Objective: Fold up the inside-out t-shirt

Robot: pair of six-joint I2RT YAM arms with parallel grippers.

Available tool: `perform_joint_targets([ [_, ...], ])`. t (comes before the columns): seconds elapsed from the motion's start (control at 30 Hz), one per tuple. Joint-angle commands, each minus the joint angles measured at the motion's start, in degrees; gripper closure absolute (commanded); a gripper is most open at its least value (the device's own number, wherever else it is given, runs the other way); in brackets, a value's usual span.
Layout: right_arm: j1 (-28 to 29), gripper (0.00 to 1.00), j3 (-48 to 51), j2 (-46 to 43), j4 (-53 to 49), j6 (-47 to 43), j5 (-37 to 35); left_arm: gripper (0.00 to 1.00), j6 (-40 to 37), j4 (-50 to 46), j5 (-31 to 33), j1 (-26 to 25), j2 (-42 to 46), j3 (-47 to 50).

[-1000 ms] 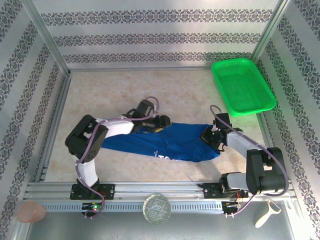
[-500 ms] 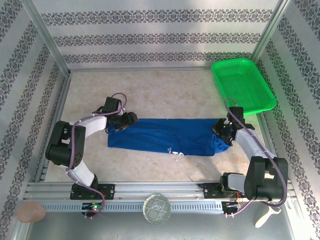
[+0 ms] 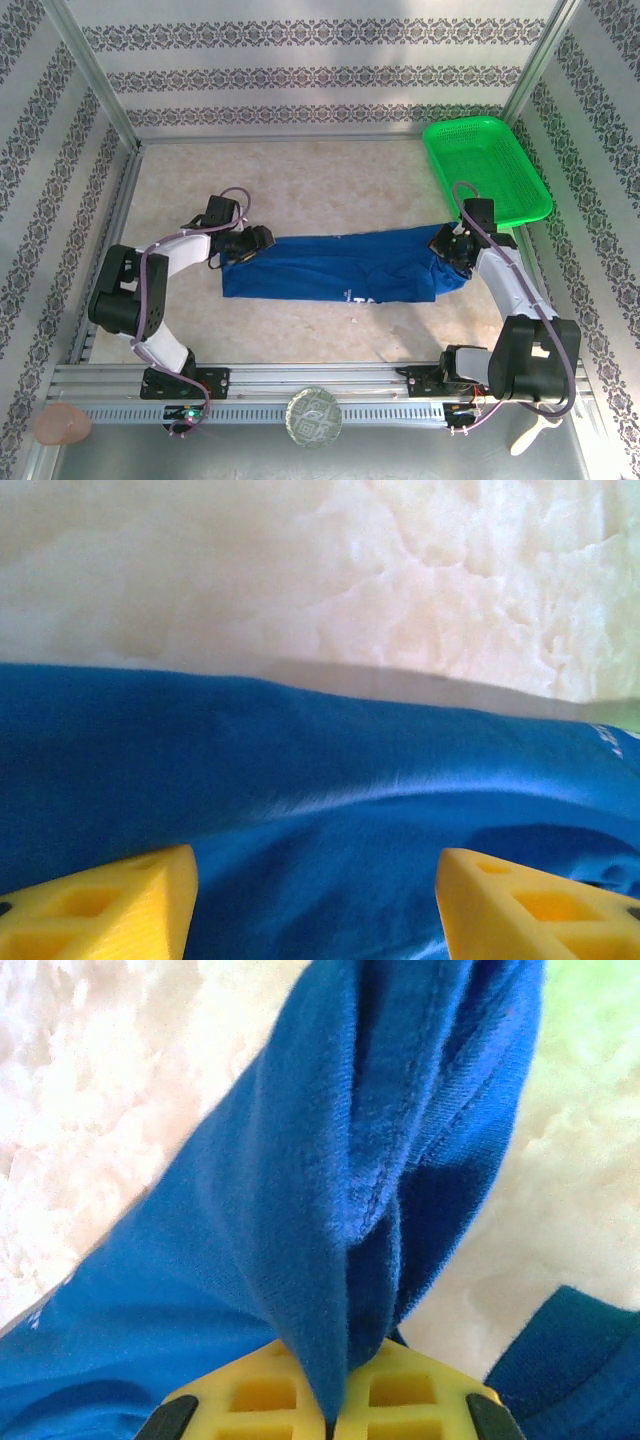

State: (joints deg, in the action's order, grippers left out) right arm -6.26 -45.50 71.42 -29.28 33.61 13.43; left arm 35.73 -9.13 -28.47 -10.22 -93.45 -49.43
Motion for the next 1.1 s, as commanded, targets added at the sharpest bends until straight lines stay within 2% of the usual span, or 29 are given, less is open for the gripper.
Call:
perform_joint_targets([
  [0.0, -0.35, 1.0, -2.38, 0.38, -1.63, -1.65, -1.43, 0.35, -3.12, -4.99, -0.33, 2.32, 2.43, -3.04],
  [0.17, 1.84, 1.0, -4.07, -0.12, -3.12, -1.67, -1.4, 0.35, -4.26, -4.66, -1.11, 4.5, 1.6, -0.97],
  [0.27, 5.41, 1.0, -5.3, -0.64, -3.76, -0.28, -2.05, 0.35, -4.82, -2.53, -1.46, 4.77, -0.86, 0.39],
  [0.37, 10.97, 1.0, -6.61, -1.06, -4.18, 2.22, -3.37, 0.35, -5.92, -1.79, -1.67, 5.12, -4.53, 0.41],
  [0.6, 29.52, 1.0, -12.64, 1.45, -3.23, 10.32, -10.88, 0.36, -6.47, 0.79, -2.82, 5.56, -7.34, 0.89],
  [0.83, 47.12, 1.0, -23.65, 12.94, -0.62, 16.31, -17.32, 0.36, -6.11, 2.11, -3.92, 5.57, -8.9, 0.39],
  [1.07, 55.92, 1.0, -37.28, 26.67, -0.52, 18.38, -18.34, 0.36, -5.06, 4.57, -5.01, 5.57, -10.59, 1.02],
])
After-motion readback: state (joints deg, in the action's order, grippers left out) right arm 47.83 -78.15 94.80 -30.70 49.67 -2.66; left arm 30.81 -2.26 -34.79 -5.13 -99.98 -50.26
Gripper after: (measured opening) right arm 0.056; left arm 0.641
